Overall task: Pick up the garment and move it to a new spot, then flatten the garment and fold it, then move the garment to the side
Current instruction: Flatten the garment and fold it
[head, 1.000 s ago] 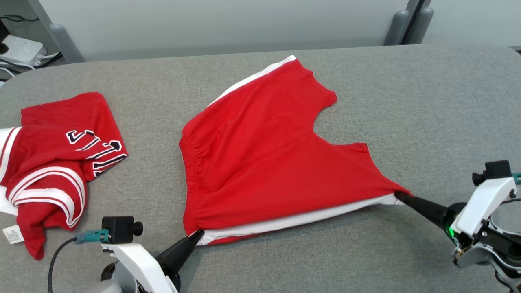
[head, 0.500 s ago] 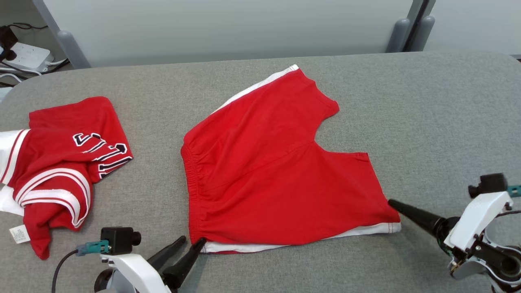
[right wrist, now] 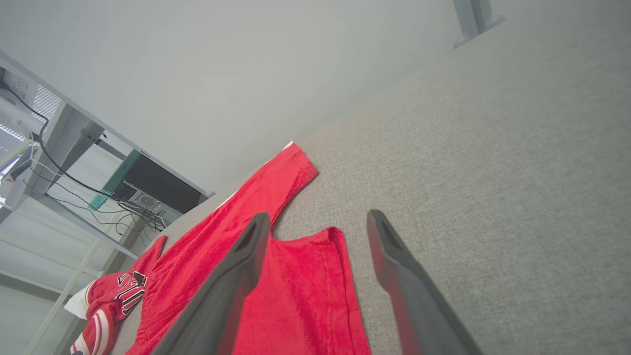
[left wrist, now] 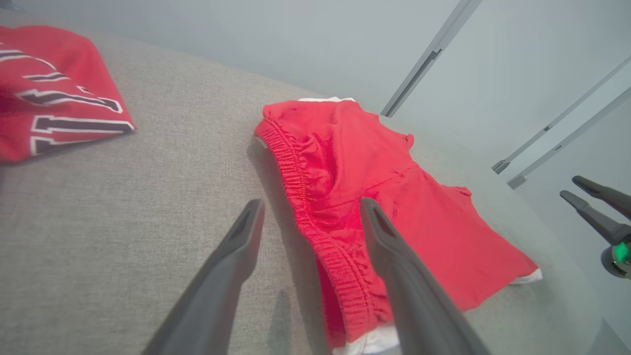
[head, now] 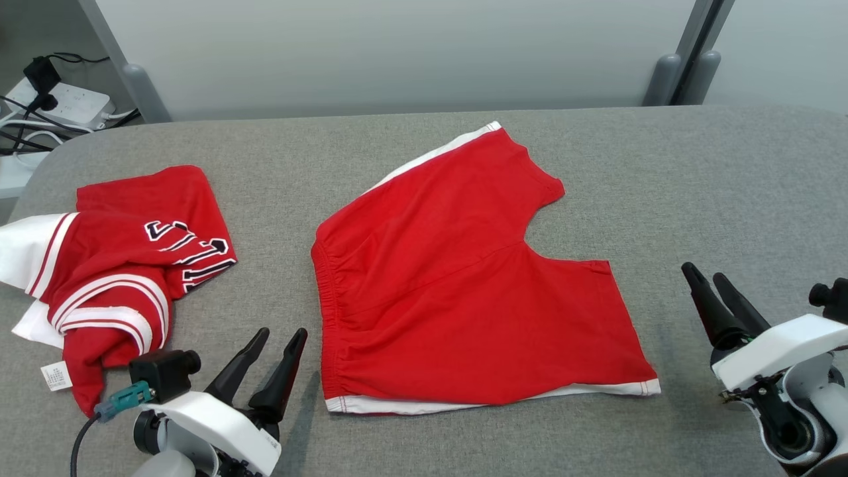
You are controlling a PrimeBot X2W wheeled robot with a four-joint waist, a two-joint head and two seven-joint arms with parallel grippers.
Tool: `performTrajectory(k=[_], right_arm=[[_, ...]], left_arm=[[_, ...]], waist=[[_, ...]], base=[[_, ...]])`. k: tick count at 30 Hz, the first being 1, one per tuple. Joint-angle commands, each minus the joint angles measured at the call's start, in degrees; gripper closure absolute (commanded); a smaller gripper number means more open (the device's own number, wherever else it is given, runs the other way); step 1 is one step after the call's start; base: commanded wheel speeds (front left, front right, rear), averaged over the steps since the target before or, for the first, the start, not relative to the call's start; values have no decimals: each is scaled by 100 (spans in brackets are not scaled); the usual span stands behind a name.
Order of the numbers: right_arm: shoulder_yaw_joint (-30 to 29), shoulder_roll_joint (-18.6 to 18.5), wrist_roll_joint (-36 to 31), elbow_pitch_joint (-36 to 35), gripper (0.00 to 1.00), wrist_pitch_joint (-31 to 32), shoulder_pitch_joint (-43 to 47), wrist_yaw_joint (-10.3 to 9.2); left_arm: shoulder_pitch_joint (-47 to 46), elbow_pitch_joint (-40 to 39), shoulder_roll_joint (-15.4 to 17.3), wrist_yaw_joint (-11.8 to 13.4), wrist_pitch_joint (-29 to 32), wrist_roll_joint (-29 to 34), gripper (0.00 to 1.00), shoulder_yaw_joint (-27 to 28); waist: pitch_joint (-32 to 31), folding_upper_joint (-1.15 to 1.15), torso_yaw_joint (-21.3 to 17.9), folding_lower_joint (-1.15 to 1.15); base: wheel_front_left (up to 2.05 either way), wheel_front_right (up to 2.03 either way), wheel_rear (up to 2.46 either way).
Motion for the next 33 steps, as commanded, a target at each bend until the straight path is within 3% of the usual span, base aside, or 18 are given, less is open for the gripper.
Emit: performTrajectory(k=[1,7,15,22,33], right_arm=[[93,-48,-180,13,0,-284,-112,26],[239,275,-1032,487,0,-881,-259,26],[-620,911,-2573,387,0,-911,99,26],[-1178,1322,-3258,114,0,-912,495,26],[-1790,1648,-4194,-108,0,-912,1017,26]], left_arm=[[-13,-72,48,-41,-76,250,0,451],[433,-83,-480,-41,-76,1287,0,1403],[993,-198,-1074,-41,-76,2399,0,2344],[1306,-255,-1377,-41,-76,2870,0,2638],[1610,-343,-1768,-41,-76,3819,0,3302]], waist=[[-30,0,-1,0],[-166,0,-34,0],[-455,0,-94,0],[-589,0,-128,0],[-775,0,-131,0]], base=[[0,0,0],[0,0,0],[0,0,0],[0,0,0],[0,0,0]])
